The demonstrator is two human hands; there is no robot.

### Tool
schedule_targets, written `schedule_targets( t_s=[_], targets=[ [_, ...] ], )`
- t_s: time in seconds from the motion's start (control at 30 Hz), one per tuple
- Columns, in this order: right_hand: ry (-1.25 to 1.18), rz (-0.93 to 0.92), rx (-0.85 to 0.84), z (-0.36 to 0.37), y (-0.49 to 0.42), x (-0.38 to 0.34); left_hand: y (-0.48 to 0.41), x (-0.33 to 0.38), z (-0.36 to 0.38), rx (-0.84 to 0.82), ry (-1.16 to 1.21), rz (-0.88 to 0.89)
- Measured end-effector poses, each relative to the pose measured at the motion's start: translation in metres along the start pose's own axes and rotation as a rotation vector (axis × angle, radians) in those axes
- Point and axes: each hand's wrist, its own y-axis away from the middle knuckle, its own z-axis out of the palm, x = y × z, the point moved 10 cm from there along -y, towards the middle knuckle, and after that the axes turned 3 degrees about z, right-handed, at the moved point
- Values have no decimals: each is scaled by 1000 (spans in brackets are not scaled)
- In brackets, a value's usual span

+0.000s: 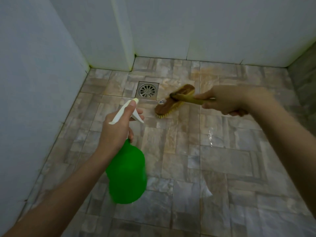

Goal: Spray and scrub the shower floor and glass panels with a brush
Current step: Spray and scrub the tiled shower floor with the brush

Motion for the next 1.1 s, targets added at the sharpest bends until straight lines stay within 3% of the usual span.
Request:
schedule_targets(
  t_s=[0.13, 0.37, 0.53, 0.73, 0.9, 1.03, 1.1],
  targets=[
    [56, -202, 162, 13, -43, -61, -5, 8, 2, 12, 8, 8],
    [36, 96, -11, 35, 51, 20, -4, 8, 11, -14, 39, 13],
    [17, -2, 219, 27, 13, 15, 1, 6, 44, -73, 14, -24],
    [-92, 287, -27, 41, 90, 100, 4, 9, 65, -136, 51, -35],
    [-107, 210, 264, 9, 34, 104, -1, 22, 84, -173, -11, 4],
    [-157, 351, 122, 11, 52, 140, -12, 35, 91, -171, -9, 30],
    [-180, 433, 153, 19, 59, 153, -20, 38, 93, -165, 26, 43]
  ],
)
